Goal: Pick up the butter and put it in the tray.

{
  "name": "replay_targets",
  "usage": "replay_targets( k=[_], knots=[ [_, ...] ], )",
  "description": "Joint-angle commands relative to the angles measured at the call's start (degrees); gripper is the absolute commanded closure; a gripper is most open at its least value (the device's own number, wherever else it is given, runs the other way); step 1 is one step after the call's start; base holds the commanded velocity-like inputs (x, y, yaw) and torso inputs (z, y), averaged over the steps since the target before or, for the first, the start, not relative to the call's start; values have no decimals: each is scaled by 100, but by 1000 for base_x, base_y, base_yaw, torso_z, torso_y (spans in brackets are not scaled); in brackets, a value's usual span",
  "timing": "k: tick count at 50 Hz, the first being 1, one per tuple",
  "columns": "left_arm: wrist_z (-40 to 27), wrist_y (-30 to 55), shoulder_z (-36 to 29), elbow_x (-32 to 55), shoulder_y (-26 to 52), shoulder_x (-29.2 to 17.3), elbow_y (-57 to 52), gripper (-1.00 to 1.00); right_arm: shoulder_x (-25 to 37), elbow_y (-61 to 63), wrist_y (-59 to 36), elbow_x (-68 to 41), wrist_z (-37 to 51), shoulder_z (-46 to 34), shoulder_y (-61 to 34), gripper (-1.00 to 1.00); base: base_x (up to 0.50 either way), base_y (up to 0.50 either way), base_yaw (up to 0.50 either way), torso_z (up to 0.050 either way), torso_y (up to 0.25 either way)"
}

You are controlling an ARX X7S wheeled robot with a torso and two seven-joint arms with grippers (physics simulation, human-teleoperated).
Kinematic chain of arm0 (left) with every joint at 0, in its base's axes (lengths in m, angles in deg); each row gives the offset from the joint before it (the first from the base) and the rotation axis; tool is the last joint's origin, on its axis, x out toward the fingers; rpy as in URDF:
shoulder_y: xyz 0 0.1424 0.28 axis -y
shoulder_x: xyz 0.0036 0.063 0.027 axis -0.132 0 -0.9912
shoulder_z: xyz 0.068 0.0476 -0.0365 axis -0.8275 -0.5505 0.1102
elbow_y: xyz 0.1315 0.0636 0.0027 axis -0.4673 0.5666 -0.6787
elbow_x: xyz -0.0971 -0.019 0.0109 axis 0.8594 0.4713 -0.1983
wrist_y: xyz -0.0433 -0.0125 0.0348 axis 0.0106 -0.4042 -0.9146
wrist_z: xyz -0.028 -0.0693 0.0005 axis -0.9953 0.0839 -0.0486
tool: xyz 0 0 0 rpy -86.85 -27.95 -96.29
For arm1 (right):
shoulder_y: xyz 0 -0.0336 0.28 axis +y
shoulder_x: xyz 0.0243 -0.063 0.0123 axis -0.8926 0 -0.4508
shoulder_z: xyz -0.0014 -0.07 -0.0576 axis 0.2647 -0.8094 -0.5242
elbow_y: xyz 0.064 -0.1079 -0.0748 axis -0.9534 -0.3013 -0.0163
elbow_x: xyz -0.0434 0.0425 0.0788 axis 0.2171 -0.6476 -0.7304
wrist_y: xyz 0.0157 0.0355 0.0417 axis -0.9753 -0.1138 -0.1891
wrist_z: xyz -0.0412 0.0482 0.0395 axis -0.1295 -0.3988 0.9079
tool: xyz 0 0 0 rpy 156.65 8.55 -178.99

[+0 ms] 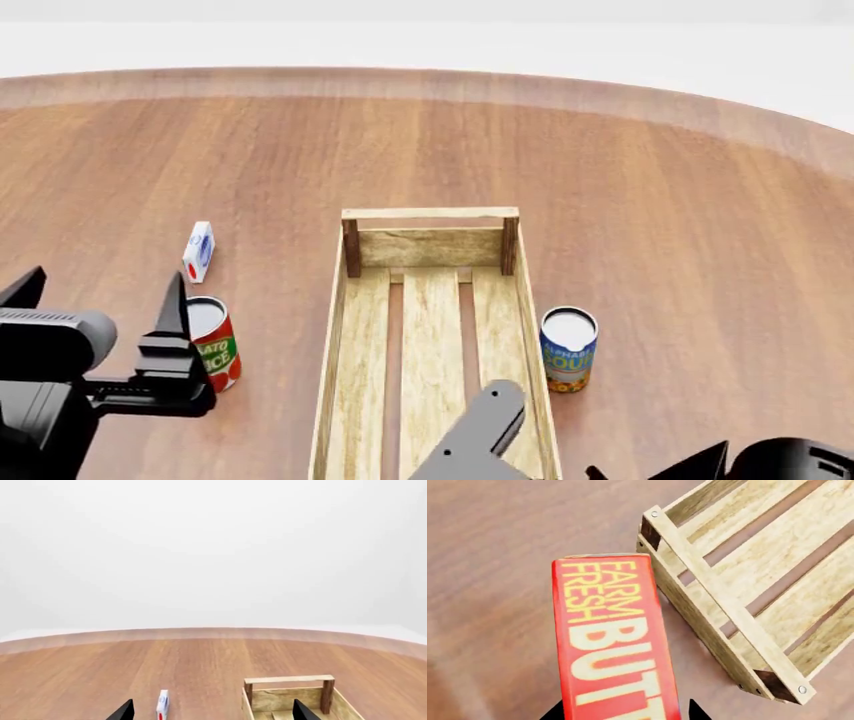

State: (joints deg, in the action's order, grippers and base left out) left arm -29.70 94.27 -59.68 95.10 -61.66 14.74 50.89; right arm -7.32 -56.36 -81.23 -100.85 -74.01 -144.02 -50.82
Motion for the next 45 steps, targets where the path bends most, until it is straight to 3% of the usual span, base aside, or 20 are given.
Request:
replay_targets(
  k=[1, 21, 30, 40, 45],
  knots=[
    [87, -104, 207, -66, 44, 111, 93, -100, 142, 39, -181, -1485, 1026, 781, -601, 100, 0, 0, 0, 0, 0],
    [63, -173, 161, -67, 45, 95, 187, -100, 511, -557, 338, -2721, 2841, 1284, -1324, 100, 0, 0, 0, 0, 1],
    [47, -177, 143, -39, 49, 95, 178, -100, 536, -987, 787, -2255, 2662, 1455, -1257, 100, 0, 0, 0, 0, 1],
    [25, -171, 91, -31, 64, 97, 181, -100, -271, -2290, 1525, -1060, 2119, 1374, -1043, 100, 0, 0, 0, 0, 1],
    [5, -141, 80, 3, 65, 97, 129, -100, -897, -3157, 1836, -284, 2469, 1157, -1120, 100, 0, 0, 0, 0, 2]
  ],
)
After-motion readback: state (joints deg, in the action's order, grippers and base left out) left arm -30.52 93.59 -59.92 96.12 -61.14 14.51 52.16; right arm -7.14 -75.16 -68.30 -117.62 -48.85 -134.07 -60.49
